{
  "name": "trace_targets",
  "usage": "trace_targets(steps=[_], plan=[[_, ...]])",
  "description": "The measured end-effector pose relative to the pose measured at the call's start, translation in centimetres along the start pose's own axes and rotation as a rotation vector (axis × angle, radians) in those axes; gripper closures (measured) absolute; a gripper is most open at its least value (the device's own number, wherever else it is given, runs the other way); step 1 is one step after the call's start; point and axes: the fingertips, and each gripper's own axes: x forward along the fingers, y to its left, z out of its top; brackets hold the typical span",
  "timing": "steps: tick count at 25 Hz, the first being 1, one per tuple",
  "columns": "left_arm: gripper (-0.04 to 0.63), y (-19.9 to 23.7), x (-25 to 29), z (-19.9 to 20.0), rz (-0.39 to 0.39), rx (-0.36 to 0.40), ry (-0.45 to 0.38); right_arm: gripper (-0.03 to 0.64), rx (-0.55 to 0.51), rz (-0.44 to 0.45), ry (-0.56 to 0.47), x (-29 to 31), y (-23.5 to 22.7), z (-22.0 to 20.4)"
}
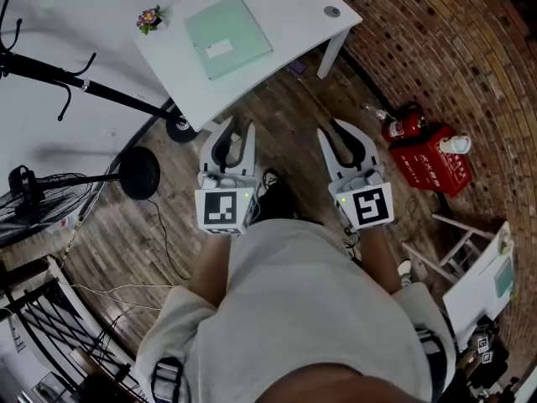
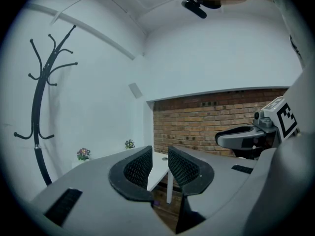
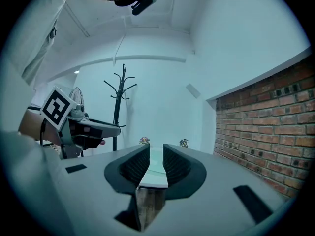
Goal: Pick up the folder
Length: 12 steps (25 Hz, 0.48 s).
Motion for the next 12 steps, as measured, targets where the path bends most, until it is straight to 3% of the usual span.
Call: trace_targets(steps=[12], plan=[[0.505,6.8,5.6,-0.6,-0.041,-0.028,0.031,0.535,0.003,0.019,0.046,9.0,-0.1,-0.4]])
